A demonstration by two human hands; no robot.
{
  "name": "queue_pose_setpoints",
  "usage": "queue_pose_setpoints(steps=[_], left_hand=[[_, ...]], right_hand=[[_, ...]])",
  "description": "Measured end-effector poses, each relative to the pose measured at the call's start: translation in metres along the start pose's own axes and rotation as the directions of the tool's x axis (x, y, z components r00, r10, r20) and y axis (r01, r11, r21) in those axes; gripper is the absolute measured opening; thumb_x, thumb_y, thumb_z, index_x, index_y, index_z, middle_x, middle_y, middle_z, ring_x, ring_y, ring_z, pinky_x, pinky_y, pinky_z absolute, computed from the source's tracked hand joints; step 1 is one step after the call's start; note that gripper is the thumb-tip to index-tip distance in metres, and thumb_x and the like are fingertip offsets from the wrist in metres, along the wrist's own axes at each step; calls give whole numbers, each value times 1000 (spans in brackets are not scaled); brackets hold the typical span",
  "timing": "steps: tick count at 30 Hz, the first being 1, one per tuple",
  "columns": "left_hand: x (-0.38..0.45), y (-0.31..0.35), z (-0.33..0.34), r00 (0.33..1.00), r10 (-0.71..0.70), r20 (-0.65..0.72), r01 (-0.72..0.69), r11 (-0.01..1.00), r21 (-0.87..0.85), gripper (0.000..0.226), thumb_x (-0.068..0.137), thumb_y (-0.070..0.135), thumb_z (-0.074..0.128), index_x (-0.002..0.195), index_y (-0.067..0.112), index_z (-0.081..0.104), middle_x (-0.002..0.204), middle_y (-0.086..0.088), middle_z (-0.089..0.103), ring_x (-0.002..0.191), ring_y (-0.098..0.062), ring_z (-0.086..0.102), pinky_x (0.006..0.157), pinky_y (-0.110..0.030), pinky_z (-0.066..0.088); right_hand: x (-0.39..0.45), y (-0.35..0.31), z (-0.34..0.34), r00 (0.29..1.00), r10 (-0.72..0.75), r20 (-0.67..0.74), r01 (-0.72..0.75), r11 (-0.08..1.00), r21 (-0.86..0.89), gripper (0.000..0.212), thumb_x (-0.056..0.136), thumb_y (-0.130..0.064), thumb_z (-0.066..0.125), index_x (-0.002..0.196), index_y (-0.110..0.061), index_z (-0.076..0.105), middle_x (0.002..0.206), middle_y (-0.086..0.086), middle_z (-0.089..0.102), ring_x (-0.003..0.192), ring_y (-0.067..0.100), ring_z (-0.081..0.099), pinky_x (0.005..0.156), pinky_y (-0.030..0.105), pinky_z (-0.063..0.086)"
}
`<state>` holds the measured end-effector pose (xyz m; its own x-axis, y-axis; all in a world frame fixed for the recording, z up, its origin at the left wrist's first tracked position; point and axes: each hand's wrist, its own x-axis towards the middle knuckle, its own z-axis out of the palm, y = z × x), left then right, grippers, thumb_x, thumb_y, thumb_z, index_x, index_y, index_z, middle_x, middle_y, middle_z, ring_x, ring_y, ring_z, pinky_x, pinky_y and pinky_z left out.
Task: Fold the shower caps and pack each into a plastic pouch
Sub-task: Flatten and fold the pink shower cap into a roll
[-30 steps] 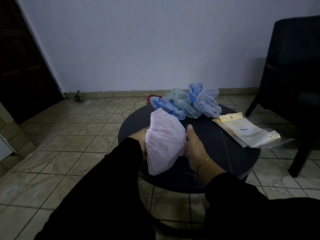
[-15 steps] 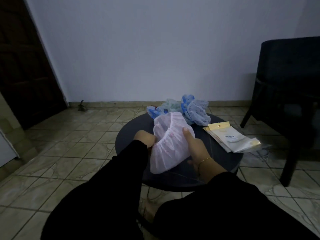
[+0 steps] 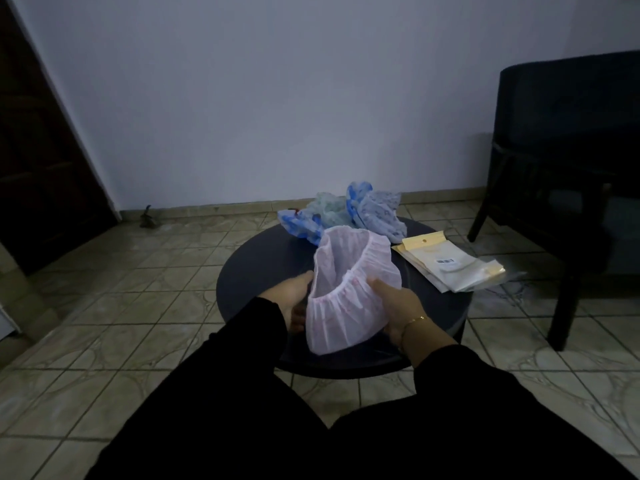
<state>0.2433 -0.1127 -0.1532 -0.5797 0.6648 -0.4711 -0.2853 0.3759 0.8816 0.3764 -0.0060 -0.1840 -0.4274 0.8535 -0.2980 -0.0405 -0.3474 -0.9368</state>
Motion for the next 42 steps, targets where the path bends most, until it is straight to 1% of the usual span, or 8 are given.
queue_pose_setpoints(steps=[3,6,11,21,29,33,37,42], left_hand=[[19,3,6,996,34,82,-29,998,-56,36,96,46,44,108,18,63,118,-10,63,90,-5,69,71,-18,53],[34,5,2,982,-21,190,49,988,-143,44,90,43,60,121,13,64,117,-14,67,109,-27,63,91,-39,51],[56,3,-25,999,-23,39,29,986,-167,50,74,34,79,110,2,67,102,-15,72,93,-29,70,80,-42,57],[71,-28,-84,822,439,-362,-195,815,545,32,85,36,65,73,9,54,68,-2,57,65,-18,55,51,-27,39],[70,-31,-86,736,651,186,-517,363,775,52,81,24,64,131,24,50,139,5,38,125,-14,41,101,-26,33],[69,-25,-81,832,547,90,-448,567,691,42,81,43,36,104,32,69,131,13,50,119,-9,47,105,-36,34],[77,-10,-80,847,532,5,-432,682,590,41,96,36,48,67,11,63,79,3,64,71,-9,59,68,-25,43],[86,4,-67,897,438,56,-376,692,617,14,95,25,52,100,14,60,99,2,64,89,-11,59,72,-21,43]], right_hand=[[10,4,6,1000,25,14,-25,1000,-6,57,77,-29,73,122,1,57,115,17,63,101,33,61,92,48,51],[21,7,13,1000,24,11,-24,1000,-2,44,78,-20,70,115,2,62,107,17,66,96,34,64,90,52,51],[36,9,9,998,52,-32,-54,997,-59,58,67,-31,75,112,2,61,104,15,66,94,30,64,81,44,55],[40,-6,-15,995,27,-101,-76,848,-524,14,89,-17,62,91,-3,63,73,15,63,53,23,56,47,32,52],[48,-2,-3,995,50,-87,-69,972,-223,60,86,-23,63,139,-19,33,125,11,50,96,28,62,71,39,57],[48,-15,-4,985,-157,-68,90,813,-575,29,92,-27,43,101,-4,59,91,10,56,70,18,49,58,25,38],[60,-33,2,906,-411,-107,203,639,-742,63,86,-63,33,66,-10,59,72,9,61,71,26,56,66,36,44],[68,-60,32,869,-417,268,470,520,-713,48,86,-62,42,76,-19,60,65,-4,57,63,15,56,61,35,44]])
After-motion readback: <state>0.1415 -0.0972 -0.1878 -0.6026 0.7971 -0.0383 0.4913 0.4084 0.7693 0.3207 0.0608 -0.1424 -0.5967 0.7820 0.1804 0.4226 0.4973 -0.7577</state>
